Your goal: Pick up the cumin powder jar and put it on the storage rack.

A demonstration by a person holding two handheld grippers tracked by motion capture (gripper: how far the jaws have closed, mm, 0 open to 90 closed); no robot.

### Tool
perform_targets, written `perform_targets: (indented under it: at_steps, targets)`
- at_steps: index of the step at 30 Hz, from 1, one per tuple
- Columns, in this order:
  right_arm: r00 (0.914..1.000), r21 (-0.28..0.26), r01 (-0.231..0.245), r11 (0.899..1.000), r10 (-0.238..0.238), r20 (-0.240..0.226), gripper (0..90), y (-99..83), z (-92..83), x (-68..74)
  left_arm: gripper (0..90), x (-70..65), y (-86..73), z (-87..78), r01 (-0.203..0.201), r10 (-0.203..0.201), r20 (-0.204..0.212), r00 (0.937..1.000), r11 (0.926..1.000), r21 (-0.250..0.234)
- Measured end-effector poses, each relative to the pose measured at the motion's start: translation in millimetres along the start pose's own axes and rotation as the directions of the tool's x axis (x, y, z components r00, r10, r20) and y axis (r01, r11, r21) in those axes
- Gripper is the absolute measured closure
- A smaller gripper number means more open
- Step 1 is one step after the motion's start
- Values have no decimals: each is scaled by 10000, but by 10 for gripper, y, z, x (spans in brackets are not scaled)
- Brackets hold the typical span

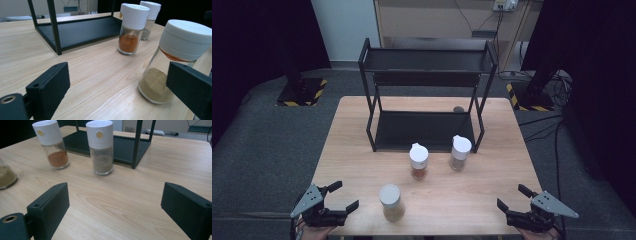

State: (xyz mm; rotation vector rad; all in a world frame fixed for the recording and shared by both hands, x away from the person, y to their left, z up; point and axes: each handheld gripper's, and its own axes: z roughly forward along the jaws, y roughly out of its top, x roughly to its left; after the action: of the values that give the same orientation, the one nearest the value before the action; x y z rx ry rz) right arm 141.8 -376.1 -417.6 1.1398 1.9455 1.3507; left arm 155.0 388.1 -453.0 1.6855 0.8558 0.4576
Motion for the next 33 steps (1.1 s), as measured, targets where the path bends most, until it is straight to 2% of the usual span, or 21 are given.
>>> perform_targets:
  at_steps: [6,11,19,28,33]
  targets:
    - [10000,-3,-69,10000,69,61,82,-12,-17,-10,35,10,-19,-2,-97,98,72,9999,9999,-104]
    - [9997,107,30,9999,-32,239,83,-1,-20,18,33,79,-61,-17,163,-154,251,9996,9992,-361]
    - [9992,214,54,9998,-63,386,83,2,-36,50,31,104,-59,-16,210,-197,302,9993,9989,-427]
    - [9996,174,-52,9998,47,289,84,-8,-38,23,48,56,24,-41,81,-75,205,9998,9995,-314]
    - [9996,200,-31,9998,25,289,85,-5,-32,28,46,49,97,-94,231,-221,250,9994,9988,-428]
